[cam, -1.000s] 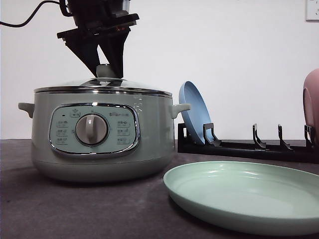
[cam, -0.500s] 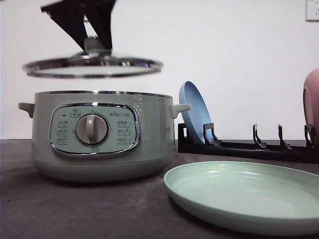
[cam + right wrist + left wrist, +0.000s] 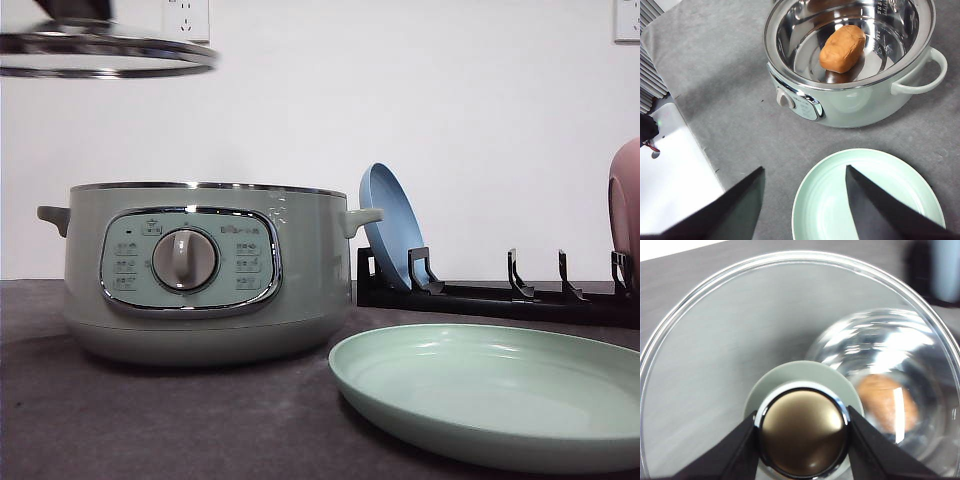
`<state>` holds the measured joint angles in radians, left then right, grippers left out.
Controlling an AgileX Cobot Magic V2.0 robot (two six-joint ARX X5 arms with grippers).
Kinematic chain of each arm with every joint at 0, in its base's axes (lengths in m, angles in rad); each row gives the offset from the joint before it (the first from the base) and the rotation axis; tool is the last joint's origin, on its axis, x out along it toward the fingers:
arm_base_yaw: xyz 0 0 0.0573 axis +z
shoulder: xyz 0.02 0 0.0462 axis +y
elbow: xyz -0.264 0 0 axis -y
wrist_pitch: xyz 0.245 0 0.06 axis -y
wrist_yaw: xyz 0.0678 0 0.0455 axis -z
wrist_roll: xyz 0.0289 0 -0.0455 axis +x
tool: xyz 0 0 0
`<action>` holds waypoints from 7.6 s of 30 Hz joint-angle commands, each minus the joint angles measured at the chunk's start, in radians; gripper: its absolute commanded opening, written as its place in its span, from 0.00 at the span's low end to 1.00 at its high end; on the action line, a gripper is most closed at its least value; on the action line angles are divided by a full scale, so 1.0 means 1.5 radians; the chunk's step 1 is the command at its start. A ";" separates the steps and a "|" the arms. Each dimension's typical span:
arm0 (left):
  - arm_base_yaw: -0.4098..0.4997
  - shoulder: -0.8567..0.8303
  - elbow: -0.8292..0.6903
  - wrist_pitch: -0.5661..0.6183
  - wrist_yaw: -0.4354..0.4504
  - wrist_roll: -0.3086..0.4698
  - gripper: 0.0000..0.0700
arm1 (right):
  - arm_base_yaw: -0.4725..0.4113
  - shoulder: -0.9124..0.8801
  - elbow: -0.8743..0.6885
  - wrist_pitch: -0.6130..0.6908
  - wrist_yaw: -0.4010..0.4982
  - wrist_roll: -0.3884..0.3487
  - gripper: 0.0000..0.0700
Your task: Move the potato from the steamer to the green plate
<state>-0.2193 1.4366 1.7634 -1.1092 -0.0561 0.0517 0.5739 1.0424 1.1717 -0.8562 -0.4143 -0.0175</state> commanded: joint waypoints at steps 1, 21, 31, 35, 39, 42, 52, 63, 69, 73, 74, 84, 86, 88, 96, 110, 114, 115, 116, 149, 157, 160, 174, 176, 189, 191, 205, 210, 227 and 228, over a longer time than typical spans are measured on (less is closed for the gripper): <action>0.015 -0.011 0.018 0.016 -0.001 0.006 0.00 | 0.004 0.006 0.009 0.004 0.002 0.011 0.46; 0.129 -0.037 0.018 -0.014 -0.001 0.005 0.00 | 0.005 0.034 0.016 0.095 0.019 0.097 0.74; 0.129 -0.037 0.018 -0.014 -0.001 0.002 0.00 | 0.028 0.238 0.202 0.106 0.020 0.094 0.75; 0.129 -0.037 0.018 -0.014 -0.001 0.002 0.00 | 0.042 0.344 0.302 0.104 0.024 0.094 0.74; 0.129 -0.037 0.018 -0.014 -0.001 0.002 0.00 | 0.058 0.444 0.389 0.101 0.054 0.093 0.75; 0.129 -0.037 0.018 -0.014 -0.001 0.000 0.00 | 0.069 0.514 0.445 0.102 0.072 0.092 0.75; 0.129 -0.037 0.018 -0.014 -0.001 0.000 0.00 | 0.103 0.689 0.540 0.115 0.148 0.091 0.75; 0.129 -0.037 0.018 -0.014 -0.001 0.000 0.00 | 0.122 0.760 0.540 0.111 0.195 0.095 0.76; 0.129 -0.037 0.018 -0.014 -0.001 0.000 0.00 | 0.126 0.780 0.540 0.103 0.212 0.095 0.77; 0.129 -0.037 0.018 -0.014 -0.001 0.000 0.00 | 0.127 0.794 0.540 0.100 0.212 0.098 0.77; 0.129 -0.037 0.018 -0.014 -0.001 0.000 0.00 | 0.126 0.796 0.540 0.099 0.212 0.099 0.77; 0.129 -0.037 0.018 -0.014 -0.001 0.000 0.00 | 0.127 0.804 0.540 0.091 0.211 0.099 0.58; 0.129 -0.037 0.018 -0.014 -0.001 0.000 0.00 | 0.127 0.804 0.540 0.086 0.209 0.099 0.49; 0.129 -0.037 0.018 -0.014 0.000 0.000 0.00 | 0.127 0.804 0.540 0.084 0.207 0.099 0.47; 0.129 -0.037 0.018 -0.014 0.000 0.000 0.00 | 0.125 0.785 0.554 0.069 0.207 0.088 0.35; 0.128 -0.037 0.018 -0.013 0.002 0.000 0.00 | 0.102 0.587 0.570 0.004 0.212 0.053 0.35; 0.125 -0.037 0.018 -0.013 0.008 0.000 0.00 | 0.087 0.518 0.570 -0.057 0.212 0.047 0.35; 0.124 -0.037 0.018 -0.013 0.009 0.000 0.00 | 0.083 0.502 0.570 -0.070 0.212 0.046 0.35; 0.123 -0.037 0.018 -0.013 0.011 0.000 0.00 | 0.079 0.487 0.570 -0.083 0.212 0.046 0.35; 0.028 -0.037 0.018 -0.013 0.072 0.000 0.00 | 0.070 0.055 -0.286 0.311 0.301 0.317 0.35; 0.016 -0.037 0.018 -0.013 0.073 0.000 0.00 | 0.087 0.098 -0.373 0.393 0.342 0.358 0.35; 0.010 -0.037 0.018 -0.014 0.073 0.000 0.00 | 0.088 0.136 -0.378 0.395 0.342 0.359 0.37; -0.039 -0.037 0.018 -0.014 0.097 -0.003 0.00 | 0.105 0.198 -0.377 0.405 0.342 0.358 0.61; -0.047 -0.037 0.018 -0.014 0.097 -0.003 0.00 | 0.105 0.198 -0.377 0.405 0.342 0.358 0.65; -0.106 -0.003 0.018 0.002 0.097 -0.003 0.00 | 0.104 0.130 -0.303 0.283 0.421 0.304 0.90; -0.114 0.011 0.018 0.011 0.097 -0.003 0.00 | 0.104 0.108 -0.281 0.250 0.441 0.287 0.90; -0.156 0.114 0.018 0.046 0.095 0.011 0.00 | 0.104 -0.059 -0.226 0.176 0.473 0.251 0.90; -0.161 0.136 0.018 0.072 0.094 0.013 0.00 | 0.104 -0.094 -0.226 0.158 0.474 0.250 0.90; -0.172 0.196 0.018 0.078 0.069 0.038 0.00 | 0.104 -0.104 -0.226 0.143 0.486 0.250 0.90; -0.173 0.196 0.018 0.079 0.069 0.040 0.00 | 0.104 -0.104 -0.226 0.142 0.486 0.250 0.90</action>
<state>-0.4695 1.7253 1.7622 -1.0211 0.0494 0.0935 0.7200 0.8795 0.8169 -0.6457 0.3110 0.3637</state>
